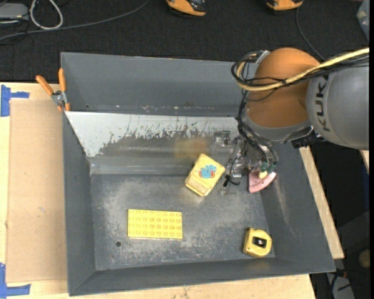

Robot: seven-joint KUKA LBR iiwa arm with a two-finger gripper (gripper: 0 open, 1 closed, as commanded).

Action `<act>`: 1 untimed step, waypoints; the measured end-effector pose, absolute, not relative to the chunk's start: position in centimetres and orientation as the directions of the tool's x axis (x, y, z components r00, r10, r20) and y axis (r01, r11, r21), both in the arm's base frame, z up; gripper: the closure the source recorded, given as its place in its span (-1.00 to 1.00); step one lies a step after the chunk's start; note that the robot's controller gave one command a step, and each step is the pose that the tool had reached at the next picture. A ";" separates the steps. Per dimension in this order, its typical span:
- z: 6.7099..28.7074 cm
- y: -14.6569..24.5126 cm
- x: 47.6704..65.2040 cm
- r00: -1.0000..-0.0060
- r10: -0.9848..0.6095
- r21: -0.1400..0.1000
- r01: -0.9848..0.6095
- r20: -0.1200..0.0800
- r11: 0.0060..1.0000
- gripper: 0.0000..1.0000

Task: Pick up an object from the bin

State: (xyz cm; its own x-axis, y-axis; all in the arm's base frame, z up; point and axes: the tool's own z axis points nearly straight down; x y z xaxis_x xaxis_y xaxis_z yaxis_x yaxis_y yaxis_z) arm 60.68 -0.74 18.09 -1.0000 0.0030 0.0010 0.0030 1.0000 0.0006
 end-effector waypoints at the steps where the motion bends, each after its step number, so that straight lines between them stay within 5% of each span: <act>1: 18.1 -0.7 60.7 -1.000 0.003 0.001 0.003 0.001 1.000 1.00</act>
Offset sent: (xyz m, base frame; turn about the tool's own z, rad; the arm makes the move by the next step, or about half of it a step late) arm 0.0000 0.0000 0.0000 0.0000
